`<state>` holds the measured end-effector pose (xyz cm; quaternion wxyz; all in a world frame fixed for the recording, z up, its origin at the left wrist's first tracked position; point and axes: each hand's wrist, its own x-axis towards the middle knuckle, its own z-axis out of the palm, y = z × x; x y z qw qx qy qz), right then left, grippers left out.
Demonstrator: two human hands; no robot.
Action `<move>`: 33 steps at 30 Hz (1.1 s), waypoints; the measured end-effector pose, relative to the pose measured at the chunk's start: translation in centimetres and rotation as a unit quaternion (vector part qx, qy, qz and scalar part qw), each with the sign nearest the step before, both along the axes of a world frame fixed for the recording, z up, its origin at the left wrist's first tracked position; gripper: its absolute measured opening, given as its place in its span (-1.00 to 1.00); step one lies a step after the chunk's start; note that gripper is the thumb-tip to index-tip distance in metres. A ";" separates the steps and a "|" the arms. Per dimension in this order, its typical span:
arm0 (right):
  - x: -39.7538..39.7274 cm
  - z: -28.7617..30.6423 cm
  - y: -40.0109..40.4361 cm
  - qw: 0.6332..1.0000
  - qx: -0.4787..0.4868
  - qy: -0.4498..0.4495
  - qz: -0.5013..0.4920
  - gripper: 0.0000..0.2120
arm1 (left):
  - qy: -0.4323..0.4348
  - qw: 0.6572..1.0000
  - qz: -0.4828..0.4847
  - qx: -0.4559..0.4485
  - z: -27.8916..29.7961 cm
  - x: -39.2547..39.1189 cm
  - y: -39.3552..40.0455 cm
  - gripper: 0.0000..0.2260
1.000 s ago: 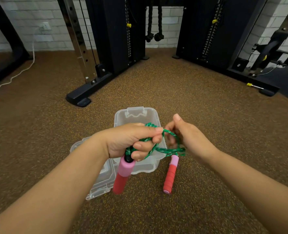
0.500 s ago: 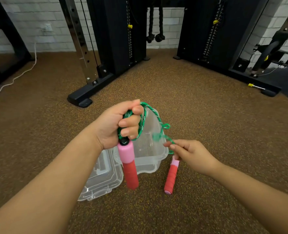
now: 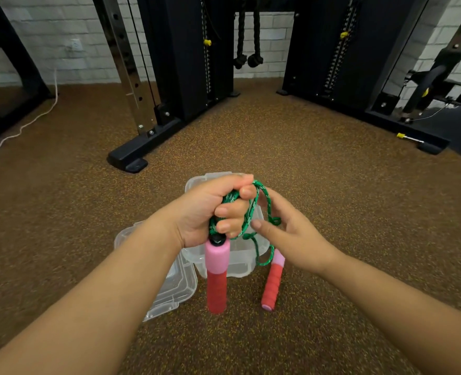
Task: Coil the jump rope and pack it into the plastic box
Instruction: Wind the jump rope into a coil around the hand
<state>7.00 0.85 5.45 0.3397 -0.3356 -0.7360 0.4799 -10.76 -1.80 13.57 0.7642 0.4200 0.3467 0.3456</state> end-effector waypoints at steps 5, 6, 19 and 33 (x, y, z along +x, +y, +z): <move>-0.7 -0.1 -0.8 0.996 -0.081 0.042 0.005 -0.81 | 0.000 0.999 0.031 0.009 0.2 -0.4 0.0 -0.72; -0.6 -0.4 -1.0 0.993 -0.106 0.051 0.004 -0.80 | -0.001 0.999 0.039 0.010 0.2 -0.6 0.0 -0.72; 2.1 -0.2 -1.3 0.996 -0.048 -0.072 -0.021 -0.82 | 0.020 0.991 0.134 0.005 -0.1 -2.2 0.6 -0.70; 2.4 -0.5 0.2 0.971 0.014 -0.207 -0.118 -0.52 | 0.062 0.997 0.032 -0.024 -0.2 0.4 -0.1 -0.67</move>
